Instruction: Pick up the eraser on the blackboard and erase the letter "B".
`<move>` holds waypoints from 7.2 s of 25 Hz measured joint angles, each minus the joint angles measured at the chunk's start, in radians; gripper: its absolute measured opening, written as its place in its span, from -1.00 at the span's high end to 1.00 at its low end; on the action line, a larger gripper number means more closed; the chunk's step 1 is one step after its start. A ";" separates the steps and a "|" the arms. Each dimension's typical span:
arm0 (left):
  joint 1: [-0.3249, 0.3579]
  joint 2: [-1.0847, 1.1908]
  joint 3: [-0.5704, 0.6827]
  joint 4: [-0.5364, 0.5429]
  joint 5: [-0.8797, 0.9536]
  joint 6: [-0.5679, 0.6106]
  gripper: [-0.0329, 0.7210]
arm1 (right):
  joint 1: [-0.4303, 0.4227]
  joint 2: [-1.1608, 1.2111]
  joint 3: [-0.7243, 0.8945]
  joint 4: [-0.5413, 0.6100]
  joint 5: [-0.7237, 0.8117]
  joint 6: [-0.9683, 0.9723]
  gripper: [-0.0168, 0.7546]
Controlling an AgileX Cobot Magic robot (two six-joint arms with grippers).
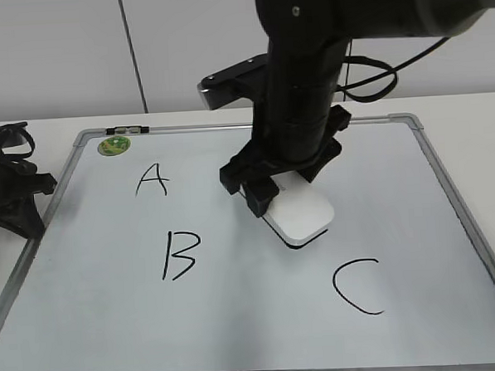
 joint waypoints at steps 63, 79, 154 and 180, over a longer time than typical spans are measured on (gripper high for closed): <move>0.000 0.000 0.000 0.000 -0.003 0.000 0.89 | 0.183 0.454 -0.429 -0.005 -0.002 -0.063 -0.46; 0.000 0.000 0.000 -0.002 -0.003 0.000 0.89 | 0.029 0.446 -0.433 -0.072 0.004 -0.036 -0.46; 0.000 0.000 0.000 -0.002 -0.006 0.000 0.89 | -0.597 -0.138 0.403 0.038 -0.439 -0.048 -0.46; 0.000 0.000 0.000 -0.002 -0.007 0.000 0.89 | -0.593 0.019 0.327 0.095 -0.462 -0.066 -0.46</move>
